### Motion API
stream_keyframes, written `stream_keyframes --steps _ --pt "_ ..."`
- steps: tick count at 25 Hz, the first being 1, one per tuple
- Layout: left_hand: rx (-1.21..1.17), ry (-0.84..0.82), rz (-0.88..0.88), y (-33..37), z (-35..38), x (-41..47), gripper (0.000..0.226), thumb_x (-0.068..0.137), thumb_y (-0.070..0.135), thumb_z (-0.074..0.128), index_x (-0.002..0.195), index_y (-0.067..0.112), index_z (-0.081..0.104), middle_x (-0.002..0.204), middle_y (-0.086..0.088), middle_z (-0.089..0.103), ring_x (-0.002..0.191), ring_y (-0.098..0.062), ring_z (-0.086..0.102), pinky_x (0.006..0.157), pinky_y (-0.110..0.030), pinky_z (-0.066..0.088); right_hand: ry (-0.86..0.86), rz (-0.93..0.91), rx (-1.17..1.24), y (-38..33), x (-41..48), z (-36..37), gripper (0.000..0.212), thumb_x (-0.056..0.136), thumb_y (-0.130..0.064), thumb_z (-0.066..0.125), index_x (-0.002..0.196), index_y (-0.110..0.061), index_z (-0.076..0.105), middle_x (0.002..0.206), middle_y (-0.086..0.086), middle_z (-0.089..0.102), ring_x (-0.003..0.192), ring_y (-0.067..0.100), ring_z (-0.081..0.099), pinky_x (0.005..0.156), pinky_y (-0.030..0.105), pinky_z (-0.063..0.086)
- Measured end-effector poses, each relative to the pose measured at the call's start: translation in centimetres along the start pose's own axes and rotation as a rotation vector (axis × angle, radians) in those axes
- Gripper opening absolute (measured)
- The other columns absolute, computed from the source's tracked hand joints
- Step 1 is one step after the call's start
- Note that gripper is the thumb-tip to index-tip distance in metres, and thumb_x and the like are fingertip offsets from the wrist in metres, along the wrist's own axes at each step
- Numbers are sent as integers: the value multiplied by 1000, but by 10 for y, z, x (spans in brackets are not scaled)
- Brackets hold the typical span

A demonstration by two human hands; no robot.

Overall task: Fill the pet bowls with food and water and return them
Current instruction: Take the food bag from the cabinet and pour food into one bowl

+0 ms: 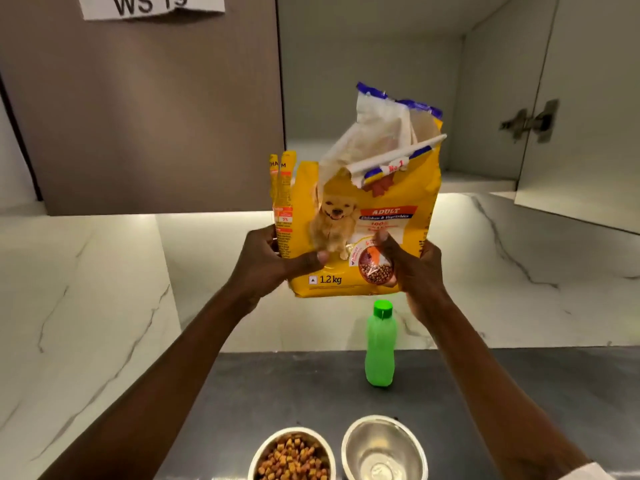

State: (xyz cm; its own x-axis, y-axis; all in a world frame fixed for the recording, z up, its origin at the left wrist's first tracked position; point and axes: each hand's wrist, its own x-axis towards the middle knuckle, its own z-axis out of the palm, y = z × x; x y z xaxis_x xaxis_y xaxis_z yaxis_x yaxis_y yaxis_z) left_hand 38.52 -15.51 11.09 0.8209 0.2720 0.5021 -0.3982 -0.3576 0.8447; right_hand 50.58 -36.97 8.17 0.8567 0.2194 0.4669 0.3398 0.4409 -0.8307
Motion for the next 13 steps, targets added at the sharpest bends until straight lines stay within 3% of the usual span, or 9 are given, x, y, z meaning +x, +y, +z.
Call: stream_keyframes --steps 3,7,13 --pt "-22 62 79 31 9 29 69 60 35 94 123 25 69 112 7 80 98 -12 78 81 -36 66 7 -108 -9 -31 33 2 41 87 -23 81 126 -13 71 111 3 81 101 25 79 78 34 64" --pt "-36 119 140 61 19 80 61 68 29 97 121 27 68 115 4 79 99 -15 79 83 -39 65 3 -207 -37 -68 82 4 32 91 -21 80 123 -21 71 114 -2 81 105 22 78 85 38 65" --pt "-26 115 98 75 38 153 64 78 36 91 134 21 63 120 1 76 103 -19 76 89 -46 64 26 -226 -207 -95 141 -2 44 87 -39 83 126 -22 73 114 0 80 97 17 80 76 37 67"
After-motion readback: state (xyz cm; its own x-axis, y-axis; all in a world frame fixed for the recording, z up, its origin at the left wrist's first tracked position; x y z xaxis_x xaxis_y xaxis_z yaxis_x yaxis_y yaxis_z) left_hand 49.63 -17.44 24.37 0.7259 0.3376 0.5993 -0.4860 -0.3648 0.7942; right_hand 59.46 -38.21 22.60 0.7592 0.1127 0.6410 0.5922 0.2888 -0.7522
